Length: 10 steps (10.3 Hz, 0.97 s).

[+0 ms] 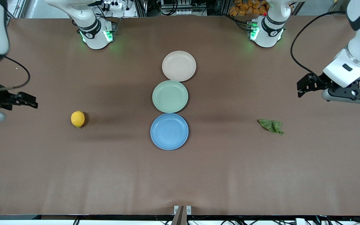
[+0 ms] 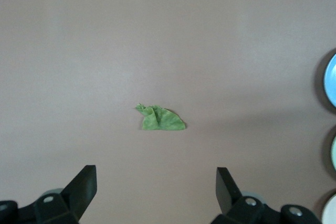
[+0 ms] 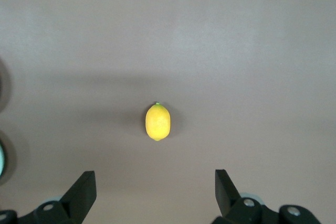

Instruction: Pick lemon and lettuce from blue and beige plates

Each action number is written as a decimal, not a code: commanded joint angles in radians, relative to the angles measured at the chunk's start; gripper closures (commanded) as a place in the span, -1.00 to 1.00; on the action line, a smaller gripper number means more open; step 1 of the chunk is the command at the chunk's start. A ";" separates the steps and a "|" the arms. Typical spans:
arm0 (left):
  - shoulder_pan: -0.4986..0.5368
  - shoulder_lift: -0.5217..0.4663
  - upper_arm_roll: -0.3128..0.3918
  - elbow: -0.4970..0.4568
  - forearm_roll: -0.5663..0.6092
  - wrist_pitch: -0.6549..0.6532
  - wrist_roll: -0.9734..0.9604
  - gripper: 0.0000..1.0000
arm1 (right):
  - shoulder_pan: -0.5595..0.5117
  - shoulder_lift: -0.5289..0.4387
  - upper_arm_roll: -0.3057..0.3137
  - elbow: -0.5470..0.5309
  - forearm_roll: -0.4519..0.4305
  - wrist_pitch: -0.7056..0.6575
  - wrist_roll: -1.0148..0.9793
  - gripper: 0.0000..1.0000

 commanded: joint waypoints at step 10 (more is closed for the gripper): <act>0.018 -0.127 0.050 0.008 -0.033 -0.119 -0.059 -1.00 | 0.000 -0.171 0.115 -0.011 -0.023 -0.155 0.189 -1.00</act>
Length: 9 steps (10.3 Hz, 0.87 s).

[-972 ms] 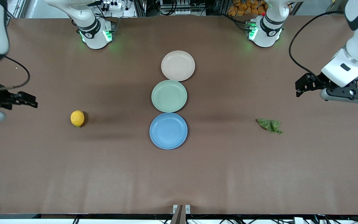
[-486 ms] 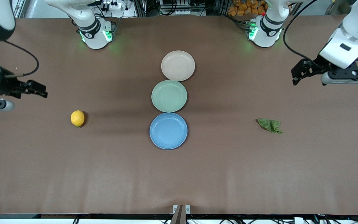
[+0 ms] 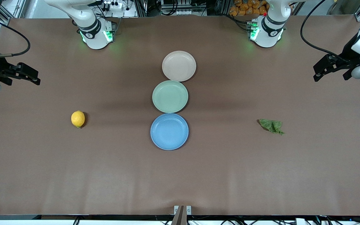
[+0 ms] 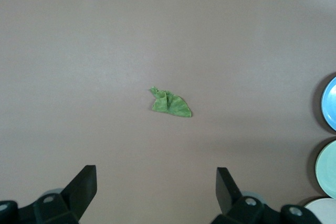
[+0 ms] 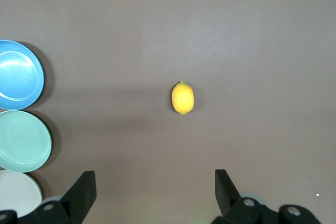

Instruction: Pick lemon and lettuce from blue and beige plates

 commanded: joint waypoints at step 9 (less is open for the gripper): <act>-0.010 -0.002 0.032 0.044 -0.078 -0.138 0.118 -1.00 | 0.004 -0.020 0.007 0.043 -0.023 0.016 0.006 -1.00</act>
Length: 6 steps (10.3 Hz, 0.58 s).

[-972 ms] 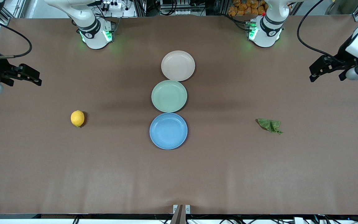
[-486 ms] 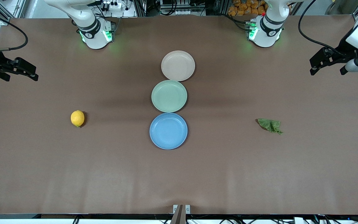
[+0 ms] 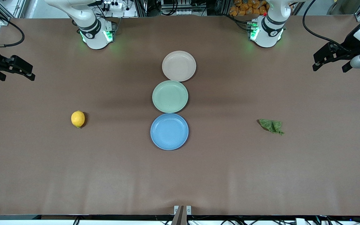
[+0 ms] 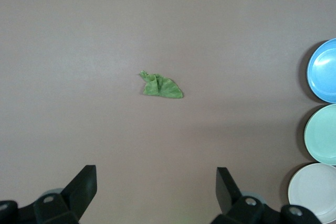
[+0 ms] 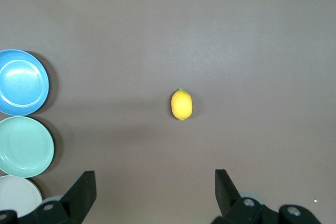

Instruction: Pick lemon and lettuce from blue and beige plates

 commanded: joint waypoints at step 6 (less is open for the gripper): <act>-0.001 0.061 0.005 0.068 -0.013 -0.055 0.023 -1.00 | -0.001 0.020 0.005 0.057 -0.016 0.005 -0.003 -1.00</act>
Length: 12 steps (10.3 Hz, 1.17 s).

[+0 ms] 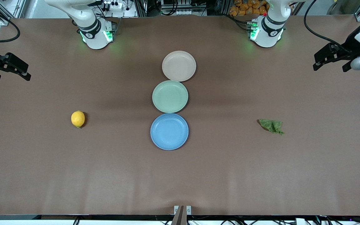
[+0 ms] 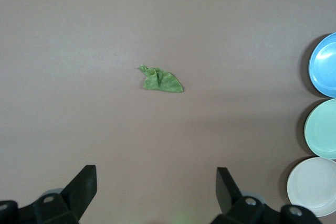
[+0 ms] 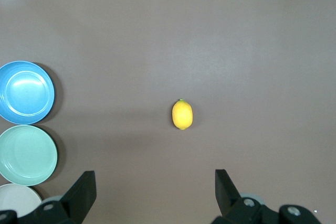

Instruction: Pick lemon and lettuce from blue and beige plates

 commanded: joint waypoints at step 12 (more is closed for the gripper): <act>-0.003 0.041 0.018 0.100 0.073 -0.027 0.010 -1.00 | 0.000 0.019 0.004 0.042 -0.006 0.052 -0.004 -1.00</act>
